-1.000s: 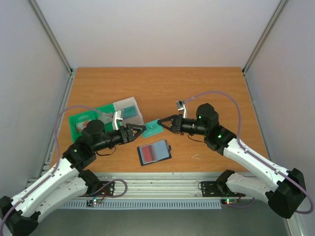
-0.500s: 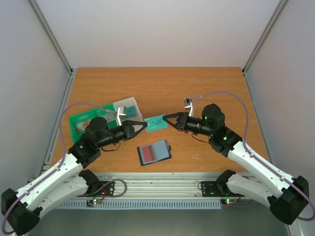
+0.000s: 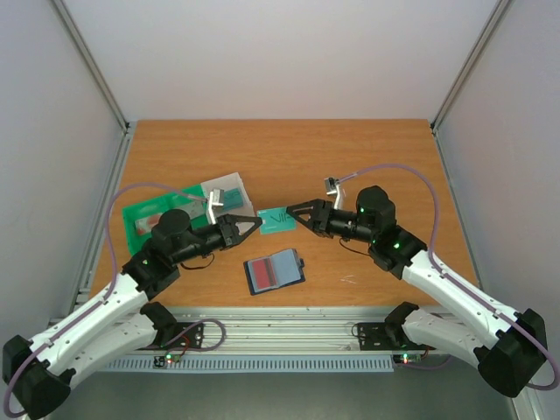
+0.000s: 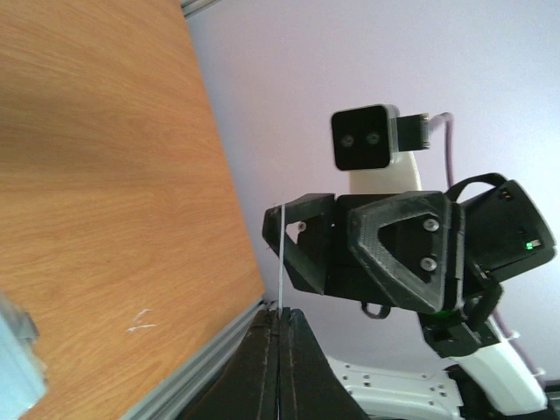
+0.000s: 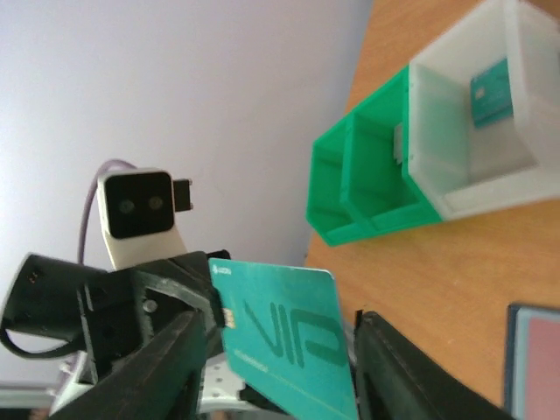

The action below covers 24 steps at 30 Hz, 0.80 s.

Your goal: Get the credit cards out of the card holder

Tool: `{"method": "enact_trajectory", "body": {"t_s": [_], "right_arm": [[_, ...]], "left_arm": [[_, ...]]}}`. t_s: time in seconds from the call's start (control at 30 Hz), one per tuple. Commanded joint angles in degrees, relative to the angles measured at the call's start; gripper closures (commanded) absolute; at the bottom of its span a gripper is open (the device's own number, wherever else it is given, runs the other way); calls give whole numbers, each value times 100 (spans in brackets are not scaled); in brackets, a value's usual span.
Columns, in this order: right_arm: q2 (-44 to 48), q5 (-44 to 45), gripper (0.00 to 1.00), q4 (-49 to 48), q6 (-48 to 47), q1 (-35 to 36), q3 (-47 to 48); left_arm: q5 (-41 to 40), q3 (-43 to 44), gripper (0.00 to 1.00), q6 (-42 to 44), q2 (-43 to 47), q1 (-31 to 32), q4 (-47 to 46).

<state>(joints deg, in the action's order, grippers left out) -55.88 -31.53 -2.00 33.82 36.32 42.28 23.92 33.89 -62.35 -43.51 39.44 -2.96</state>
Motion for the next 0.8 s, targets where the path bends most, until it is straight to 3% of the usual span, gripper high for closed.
{"method": "enact_trajectory", "body": {"t_s": [0.0, 0.1, 0.2, 0.27, 0.5, 0.77], "right_arm": [[47, 7, 47, 222, -252, -18, -48], [158, 83, 35, 612, -485, -23, -67], [297, 173, 12, 988, -724, -18, -81], [364, 226, 2, 1186, -833, -15, -96], [481, 301, 1, 1768, -1099, -26, -9], [326, 314, 1, 2451, -1570, -26, 427]], "left_arm": [[-254, 89, 100, 607, -110, -80, 434], [-320, 140, 100, 839, -209, -220, 743], [-252, 244, 100, 926, -324, -511, 949], [-172, 328, 100, 1001, -420, -751, 1083], [143, 733, 100, 1411, -1012, -1607, 1510], [-26, 961, 100, 1559, -1810, -2552, 1699]]}}
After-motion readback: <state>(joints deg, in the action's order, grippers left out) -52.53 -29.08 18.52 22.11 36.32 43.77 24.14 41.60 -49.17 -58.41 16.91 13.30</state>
